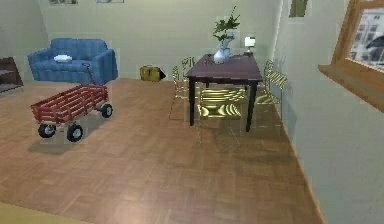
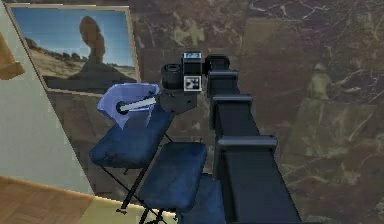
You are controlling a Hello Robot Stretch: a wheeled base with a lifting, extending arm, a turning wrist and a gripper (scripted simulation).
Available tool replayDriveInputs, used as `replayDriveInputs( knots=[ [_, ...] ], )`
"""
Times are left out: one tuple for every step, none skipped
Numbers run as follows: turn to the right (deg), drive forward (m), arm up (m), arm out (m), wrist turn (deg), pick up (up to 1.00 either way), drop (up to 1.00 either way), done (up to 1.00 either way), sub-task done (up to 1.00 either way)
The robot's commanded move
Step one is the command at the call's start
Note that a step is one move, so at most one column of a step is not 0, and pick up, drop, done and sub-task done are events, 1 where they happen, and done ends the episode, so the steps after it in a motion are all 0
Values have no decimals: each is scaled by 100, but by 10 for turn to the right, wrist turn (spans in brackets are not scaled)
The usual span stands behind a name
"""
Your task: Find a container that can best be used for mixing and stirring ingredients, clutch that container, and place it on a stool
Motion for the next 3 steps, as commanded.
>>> replayDriveInputs(
  knots=[
    [0,0,0,0,450,0,0,0,0],
    [0,0,0,0,0,0,100,0,0],
    [0,0,0,-10,0,0,0,0,0]
  ],
)
